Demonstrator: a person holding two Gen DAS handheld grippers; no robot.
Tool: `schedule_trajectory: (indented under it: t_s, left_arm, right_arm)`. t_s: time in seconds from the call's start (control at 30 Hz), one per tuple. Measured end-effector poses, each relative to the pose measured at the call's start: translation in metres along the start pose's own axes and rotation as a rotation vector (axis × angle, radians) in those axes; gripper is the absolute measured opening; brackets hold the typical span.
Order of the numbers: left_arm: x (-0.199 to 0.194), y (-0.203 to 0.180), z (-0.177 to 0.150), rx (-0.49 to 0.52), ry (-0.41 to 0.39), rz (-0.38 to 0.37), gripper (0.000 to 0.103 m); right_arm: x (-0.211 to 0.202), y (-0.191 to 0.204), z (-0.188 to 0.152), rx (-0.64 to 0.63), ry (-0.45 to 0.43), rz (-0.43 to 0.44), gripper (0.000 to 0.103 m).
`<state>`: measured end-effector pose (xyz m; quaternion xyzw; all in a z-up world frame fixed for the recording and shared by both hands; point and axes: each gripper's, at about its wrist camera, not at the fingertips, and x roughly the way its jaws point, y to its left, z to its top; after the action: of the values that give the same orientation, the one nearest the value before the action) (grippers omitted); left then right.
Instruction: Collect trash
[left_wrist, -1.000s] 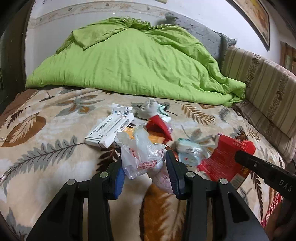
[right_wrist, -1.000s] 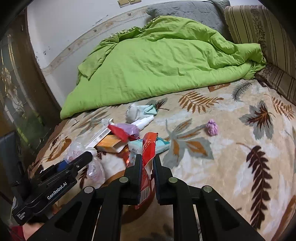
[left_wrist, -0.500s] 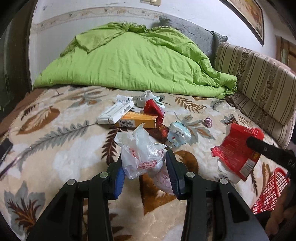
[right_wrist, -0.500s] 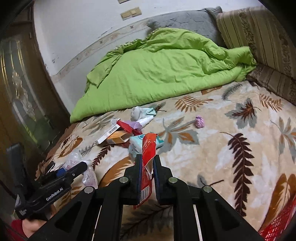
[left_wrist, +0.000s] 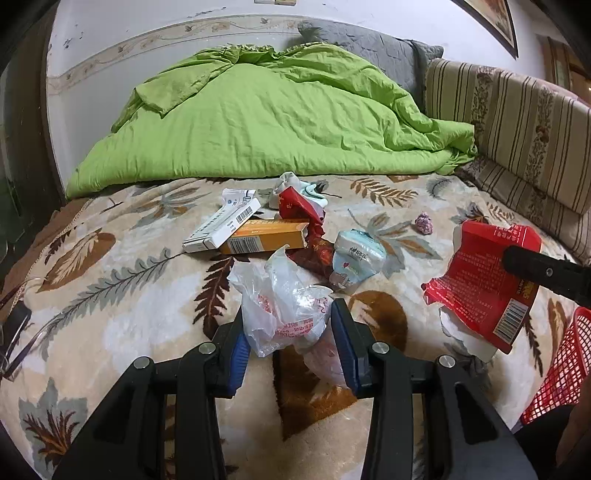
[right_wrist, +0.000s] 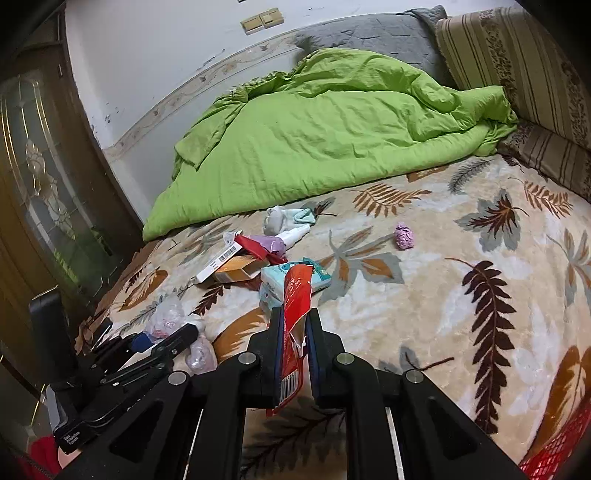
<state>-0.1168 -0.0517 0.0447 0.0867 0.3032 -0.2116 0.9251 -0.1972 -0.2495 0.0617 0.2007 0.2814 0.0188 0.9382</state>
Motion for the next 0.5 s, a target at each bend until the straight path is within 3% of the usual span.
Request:
schedule_trajectory:
  t_s: [0.5]
  left_arm:
    - [0.0001, -0.0059, 0.0009, 0.038, -0.014, 0.021, 0.040]
  right_arm:
    - [-0.0002, -0.0029, 0.0003, 0.009, 0.005, 0.000, 0.012]
